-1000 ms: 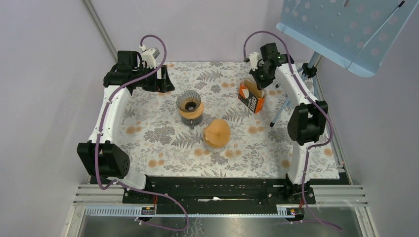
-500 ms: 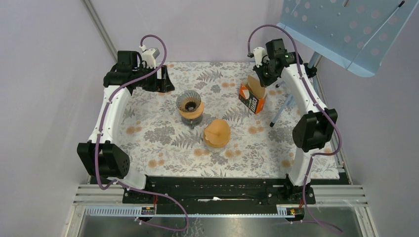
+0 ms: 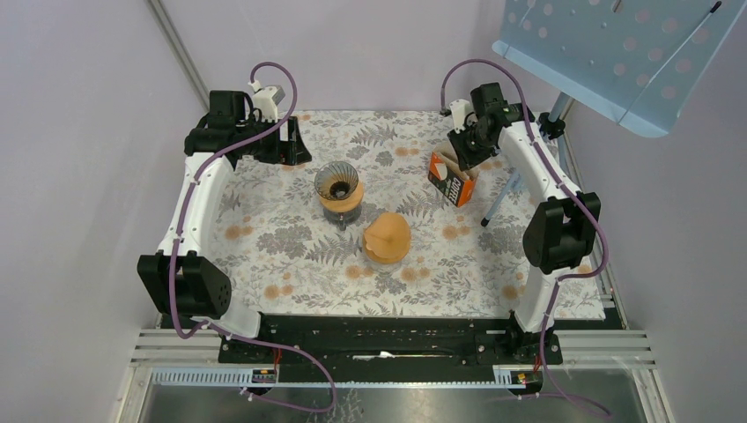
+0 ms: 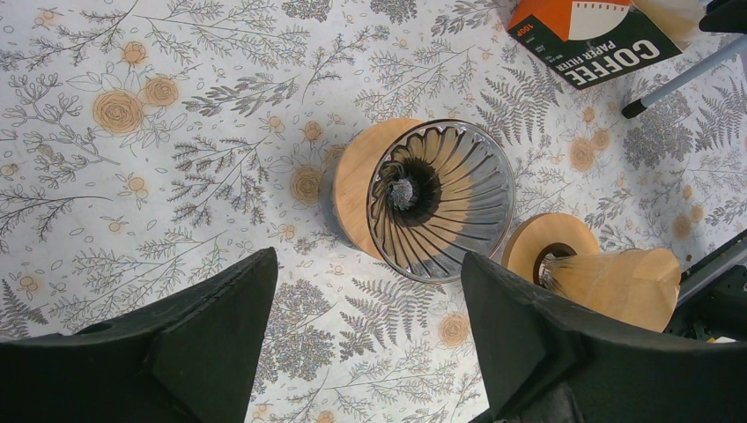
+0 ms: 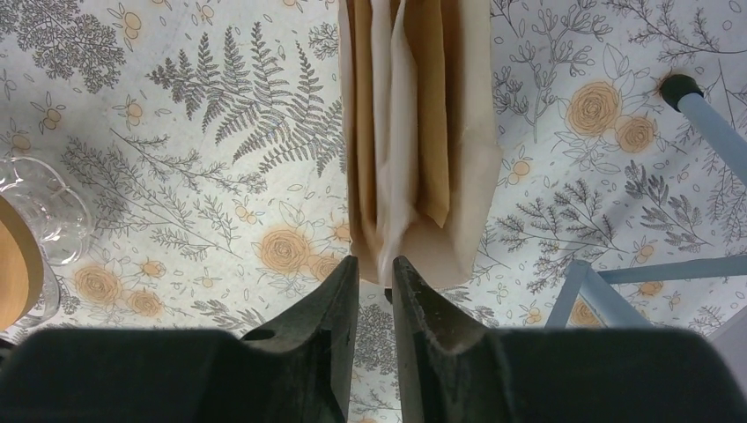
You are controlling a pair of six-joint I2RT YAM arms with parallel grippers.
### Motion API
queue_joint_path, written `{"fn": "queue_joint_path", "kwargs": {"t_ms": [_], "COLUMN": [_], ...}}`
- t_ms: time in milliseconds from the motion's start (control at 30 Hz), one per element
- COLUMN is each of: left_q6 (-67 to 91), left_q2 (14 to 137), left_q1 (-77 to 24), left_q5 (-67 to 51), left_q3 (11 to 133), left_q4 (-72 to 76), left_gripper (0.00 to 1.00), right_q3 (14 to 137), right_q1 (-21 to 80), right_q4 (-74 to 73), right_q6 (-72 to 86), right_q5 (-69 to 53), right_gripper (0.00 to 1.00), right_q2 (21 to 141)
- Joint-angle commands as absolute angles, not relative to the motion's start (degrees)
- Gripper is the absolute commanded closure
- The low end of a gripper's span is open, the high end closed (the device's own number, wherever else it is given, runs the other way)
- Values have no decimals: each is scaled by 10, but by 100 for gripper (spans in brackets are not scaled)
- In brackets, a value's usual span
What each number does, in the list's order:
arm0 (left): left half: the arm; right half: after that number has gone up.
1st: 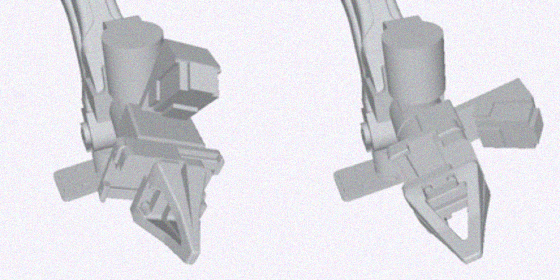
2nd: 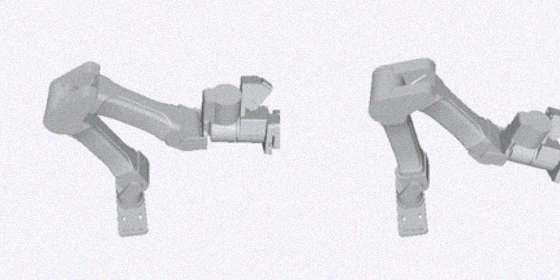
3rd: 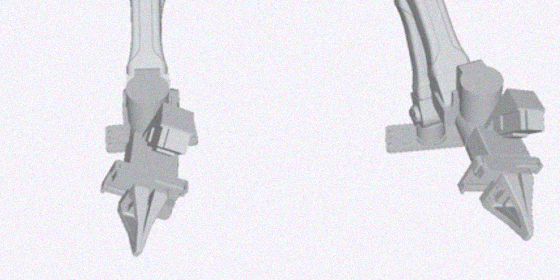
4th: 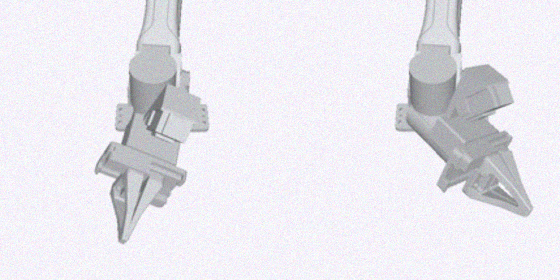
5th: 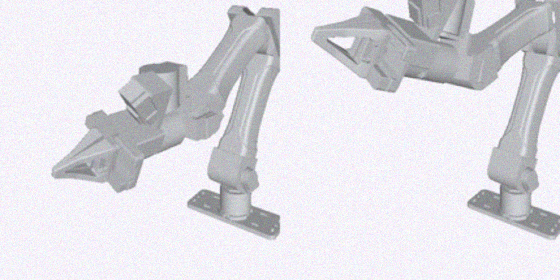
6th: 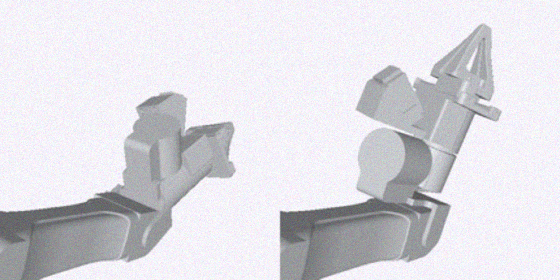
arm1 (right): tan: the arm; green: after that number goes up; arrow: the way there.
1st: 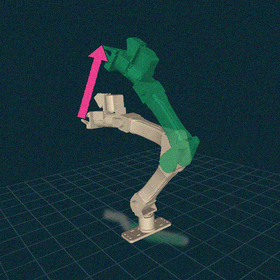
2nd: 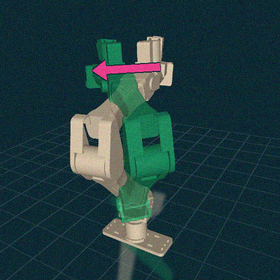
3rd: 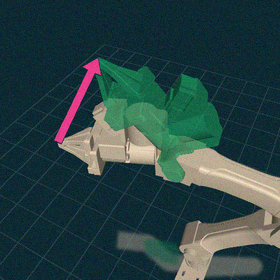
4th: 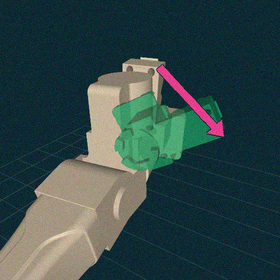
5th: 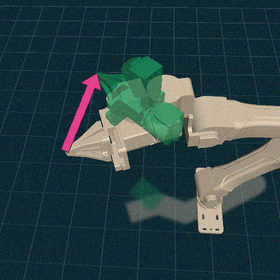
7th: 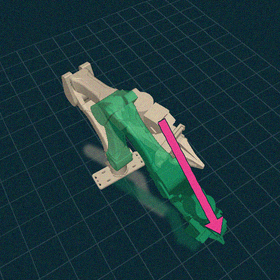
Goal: Place the coffee filter in the dripper
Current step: Pick up the coffee filter from the coffee filter holder.
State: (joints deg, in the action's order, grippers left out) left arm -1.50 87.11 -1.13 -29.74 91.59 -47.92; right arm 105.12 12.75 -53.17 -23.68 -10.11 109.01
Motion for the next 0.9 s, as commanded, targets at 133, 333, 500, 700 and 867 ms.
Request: {"fn": "queue_joint_path", "kwargs": {"t_ms": [133, 333, 500, 700, 867], "left_q6": [-22, -24, -22, -23, -23], "left_q2": [860, 861, 866, 865, 864], "left_q1": [-11, -11, -11, -11, -11], "left_q5": [-304, -305, -308, -307, -304], "left_q3": [933, 933, 934, 932, 932], "left_q4": [-455, -455, -455, -455, -455], "left_gripper": [17, 17, 16, 16, 15], "right_q3": [1046, 1042, 1048, 1052, 1031], "right_q1": [133, 133, 133, 133, 134], "right_q4": [-518, -512, -513, -512, -507], "right_q6": [-231, -249, -259, -269, -272], "right_q5": [-115, -74, -65, -57, -61], "right_gripper": [69, 65, 62, 62, 64], "right_q2": [1063, 1066, 1090, 1127, 1142]}}
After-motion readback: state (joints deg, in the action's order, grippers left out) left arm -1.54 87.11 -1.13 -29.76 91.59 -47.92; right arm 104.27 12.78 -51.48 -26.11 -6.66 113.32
